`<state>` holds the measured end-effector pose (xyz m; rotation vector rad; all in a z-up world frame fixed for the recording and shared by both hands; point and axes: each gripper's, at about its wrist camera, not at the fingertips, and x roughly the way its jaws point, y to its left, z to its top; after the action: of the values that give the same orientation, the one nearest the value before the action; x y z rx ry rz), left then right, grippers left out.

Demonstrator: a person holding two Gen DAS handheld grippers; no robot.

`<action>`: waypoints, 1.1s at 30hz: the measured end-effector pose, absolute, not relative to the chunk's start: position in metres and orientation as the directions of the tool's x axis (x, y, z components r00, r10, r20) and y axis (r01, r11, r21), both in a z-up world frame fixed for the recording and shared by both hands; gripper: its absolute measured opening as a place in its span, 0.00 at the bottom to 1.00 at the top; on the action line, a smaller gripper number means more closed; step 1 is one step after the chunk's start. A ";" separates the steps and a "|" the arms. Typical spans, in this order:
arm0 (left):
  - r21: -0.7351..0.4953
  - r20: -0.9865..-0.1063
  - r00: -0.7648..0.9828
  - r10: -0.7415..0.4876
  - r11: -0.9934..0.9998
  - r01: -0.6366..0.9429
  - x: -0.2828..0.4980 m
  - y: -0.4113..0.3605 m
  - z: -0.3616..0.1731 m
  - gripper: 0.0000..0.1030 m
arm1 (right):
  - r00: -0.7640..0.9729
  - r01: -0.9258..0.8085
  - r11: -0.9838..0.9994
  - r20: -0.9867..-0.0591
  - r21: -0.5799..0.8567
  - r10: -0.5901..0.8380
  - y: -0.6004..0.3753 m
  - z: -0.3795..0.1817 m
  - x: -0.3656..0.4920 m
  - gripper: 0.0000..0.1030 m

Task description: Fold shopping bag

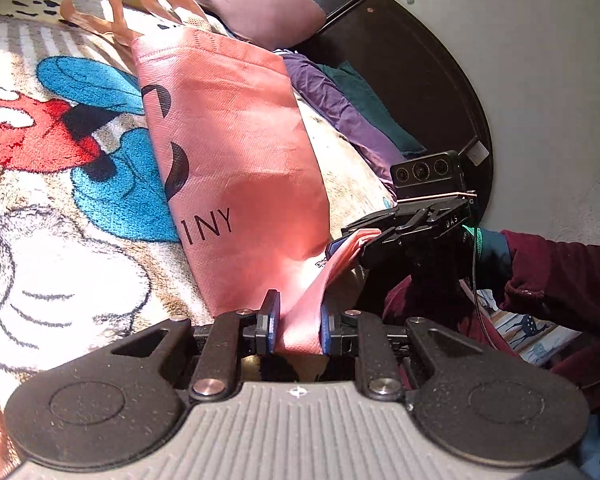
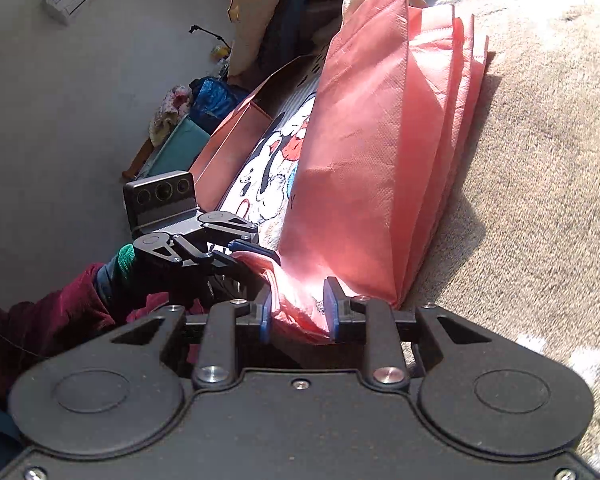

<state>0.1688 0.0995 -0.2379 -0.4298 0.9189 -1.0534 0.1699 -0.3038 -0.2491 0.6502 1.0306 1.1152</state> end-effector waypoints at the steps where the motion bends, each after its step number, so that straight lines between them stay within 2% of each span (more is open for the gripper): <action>1: -0.711 -0.434 0.181 -0.883 0.459 0.532 0.171 0.101 -0.239 0.19 | 0.108 -0.358 0.326 -0.308 0.875 0.945 -0.307 -0.253 0.169 0.22; 5: -0.765 -0.448 0.155 -0.881 0.467 0.444 0.177 0.101 -0.236 0.20 | 0.158 -0.257 0.332 -0.299 0.907 0.941 -0.314 -0.255 0.164 0.22; 7: -0.756 -0.459 0.156 -0.874 0.477 0.449 0.183 0.096 -0.234 0.20 | 0.185 -0.201 0.341 -0.306 0.918 0.934 -0.316 -0.256 0.160 0.22; 13: -0.505 -0.400 0.328 -0.856 0.504 0.700 0.158 0.088 -0.206 0.21 | 0.264 -0.047 0.294 -0.272 0.955 0.925 -0.329 -0.267 0.150 0.20; 16: -0.515 -0.381 0.343 -0.859 0.505 0.693 0.159 0.086 -0.209 0.21 | 0.260 -0.042 0.290 -0.270 0.956 0.927 -0.328 -0.266 0.151 0.20; 19: -0.631 -0.383 0.347 -0.856 0.517 0.579 0.171 0.093 -0.223 0.21 | 0.258 -0.041 0.271 -0.252 0.962 0.933 -0.329 -0.266 0.152 0.19; 22: -0.749 -0.408 0.355 -0.841 0.531 0.396 0.180 0.101 -0.238 0.22 | 0.270 -0.065 0.284 -0.257 0.957 0.928 -0.322 -0.267 0.150 0.19; 29: -0.756 -0.468 0.433 -0.771 0.603 0.256 0.166 0.099 -0.239 0.22 | 0.333 -0.040 0.346 -0.314 0.937 0.889 -0.313 -0.258 0.149 0.20; 31: -0.758 -0.468 0.468 -0.750 0.613 0.224 0.160 0.098 -0.241 0.22 | 0.349 -0.015 0.382 -0.353 0.924 0.868 -0.311 -0.251 0.152 0.22; 33: -0.765 -0.467 0.488 -0.737 0.614 0.196 0.159 0.098 -0.242 0.22 | 0.353 -0.072 0.465 -0.414 0.882 0.839 -0.305 -0.239 0.153 0.25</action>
<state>0.1587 0.0977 -0.2422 -0.7039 0.8869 -0.6277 0.1532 -0.3045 -0.2391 0.9022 1.0437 0.7063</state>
